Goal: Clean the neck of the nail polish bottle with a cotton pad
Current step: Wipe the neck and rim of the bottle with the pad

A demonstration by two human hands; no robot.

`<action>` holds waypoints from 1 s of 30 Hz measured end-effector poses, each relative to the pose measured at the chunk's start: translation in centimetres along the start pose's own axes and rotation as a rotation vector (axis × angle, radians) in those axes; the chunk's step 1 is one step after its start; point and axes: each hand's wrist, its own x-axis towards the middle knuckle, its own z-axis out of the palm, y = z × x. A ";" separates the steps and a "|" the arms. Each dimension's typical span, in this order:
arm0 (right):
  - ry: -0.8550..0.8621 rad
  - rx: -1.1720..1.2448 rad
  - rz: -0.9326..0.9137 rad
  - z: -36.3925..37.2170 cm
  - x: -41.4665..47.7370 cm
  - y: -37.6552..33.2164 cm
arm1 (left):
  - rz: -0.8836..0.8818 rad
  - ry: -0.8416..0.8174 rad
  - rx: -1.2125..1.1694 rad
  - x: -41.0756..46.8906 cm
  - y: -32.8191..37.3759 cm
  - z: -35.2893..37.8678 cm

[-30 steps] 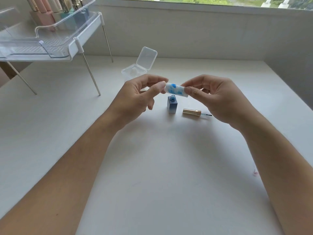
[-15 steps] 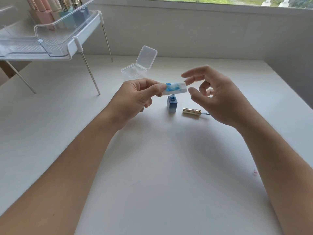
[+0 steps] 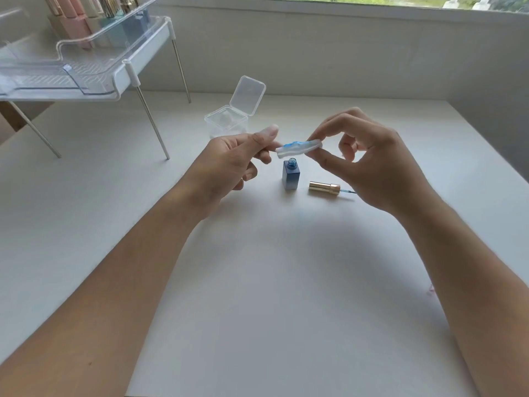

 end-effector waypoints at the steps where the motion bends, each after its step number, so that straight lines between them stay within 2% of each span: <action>1: 0.007 0.015 0.020 0.0 0.0 0.0 | 0.031 0.026 0.017 0.0 0.0 0.0; 4: 0.007 0.070 0.102 0.1 0.1 0.0 | 0.156 0.076 0.044 -0.2 0.1 0.1; 9: -0.023 0.169 0.182 -0.2 0.3 0.2 | 0.274 0.024 0.073 -0.5 0.2 0.3; 20: -0.068 0.252 0.237 -0.2 0.4 0.5 | 0.283 0.066 0.026 0.0 -0.4 0.2; 30: -0.043 0.267 0.235 -0.2 0.5 0.3 | 0.254 0.109 0.101 0.4 -1.1 0.3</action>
